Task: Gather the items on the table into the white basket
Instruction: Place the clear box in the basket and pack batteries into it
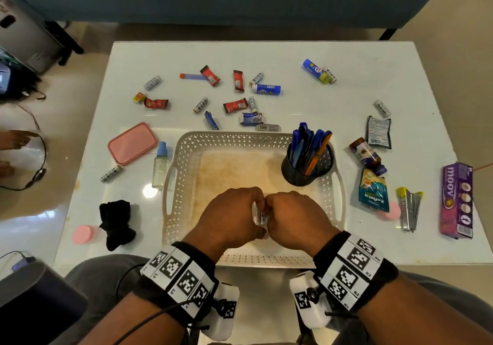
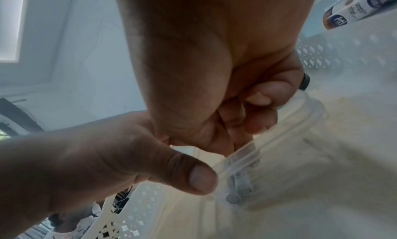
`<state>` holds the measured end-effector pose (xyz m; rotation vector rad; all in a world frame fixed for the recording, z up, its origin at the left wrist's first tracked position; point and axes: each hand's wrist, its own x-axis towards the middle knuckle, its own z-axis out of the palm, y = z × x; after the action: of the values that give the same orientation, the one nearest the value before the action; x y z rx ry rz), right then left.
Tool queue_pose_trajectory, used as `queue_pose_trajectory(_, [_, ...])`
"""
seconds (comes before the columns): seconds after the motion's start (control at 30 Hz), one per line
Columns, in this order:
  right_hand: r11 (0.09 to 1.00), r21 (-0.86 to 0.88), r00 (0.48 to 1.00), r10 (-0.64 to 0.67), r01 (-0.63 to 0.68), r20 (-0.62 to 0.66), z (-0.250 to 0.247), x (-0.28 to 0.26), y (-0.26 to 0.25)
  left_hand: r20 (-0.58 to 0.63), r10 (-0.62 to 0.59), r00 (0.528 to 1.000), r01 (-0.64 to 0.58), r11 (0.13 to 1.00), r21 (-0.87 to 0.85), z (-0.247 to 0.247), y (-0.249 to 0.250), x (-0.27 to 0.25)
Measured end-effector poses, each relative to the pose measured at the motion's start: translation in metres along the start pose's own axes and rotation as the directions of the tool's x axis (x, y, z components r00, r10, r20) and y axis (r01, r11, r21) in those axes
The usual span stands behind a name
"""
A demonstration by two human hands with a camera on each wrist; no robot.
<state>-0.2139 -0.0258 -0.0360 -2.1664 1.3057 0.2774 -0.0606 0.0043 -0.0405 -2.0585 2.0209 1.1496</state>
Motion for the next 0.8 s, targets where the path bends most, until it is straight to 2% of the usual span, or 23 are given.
queue_pose_trajectory(0.1, [0.996, 0.09, 0.998, 0.011, -0.004, -0.069, -0.005, 0.002, 0.004, 0.005, 0.011, 1.0, -0.01, 0.995, -0.103, -0.01, 0.001, -0.008])
queue_pose_trajectory(0.2, [0.98, 0.187, 0.982, -0.04, 0.075, -0.184, -0.014, 0.006, 0.005, -0.08, -0.014, 0.997, -0.005, 0.972, -0.234, -0.04, 0.004, -0.018])
queue_pose_trajectory(0.3, [0.953, 0.263, 0.964, -0.083, 0.152, -0.254, -0.019, 0.009, 0.009, -0.173, 0.005, 0.985, -0.044, 0.974, -0.224, -0.086, 0.001, 0.0])
queue_pose_trajectory(0.37, [0.946, 0.284, 0.964, -0.085, 0.158, -0.254, -0.019, 0.009, 0.013, -0.294, 0.024, 0.955, -0.076, 0.983, -0.165, -0.123, 0.001, 0.029])
queue_pose_trajectory(0.43, [0.945, 0.285, 0.964, -0.087, 0.161, -0.253, -0.017, 0.008, 0.016, -0.36, -0.008, 0.933, -0.017, 0.998, -0.066, -0.155, -0.006, 0.067])
queue_pose_trajectory(0.5, [0.943, 0.281, 0.96, -0.104, 0.178, -0.26, -0.016, 0.008, 0.018, -0.345, -0.069, 0.936, 0.111, 0.989, 0.102, -0.178, -0.029, 0.112])
queue_pose_trajectory(0.6, [0.944, 0.269, 0.96, -0.125, 0.193, -0.249, -0.014, 0.009, 0.018, -0.265, -0.263, 0.927, 0.346, 0.875, 0.34, -0.185, -0.083, 0.166])
queue_pose_trajectory(0.67, [0.94, 0.276, 0.961, -0.138, 0.203, -0.238, -0.012, 0.009, 0.019, -0.216, -0.321, 0.922, 0.384, 0.821, 0.422, -0.18, -0.104, 0.184])
queue_pose_trajectory(0.8, [0.922, 0.323, 0.964, -0.145, 0.213, -0.224, -0.011, 0.01, 0.02, -0.193, -0.322, 0.927, 0.376, 0.777, 0.505, -0.176, -0.104, 0.202])
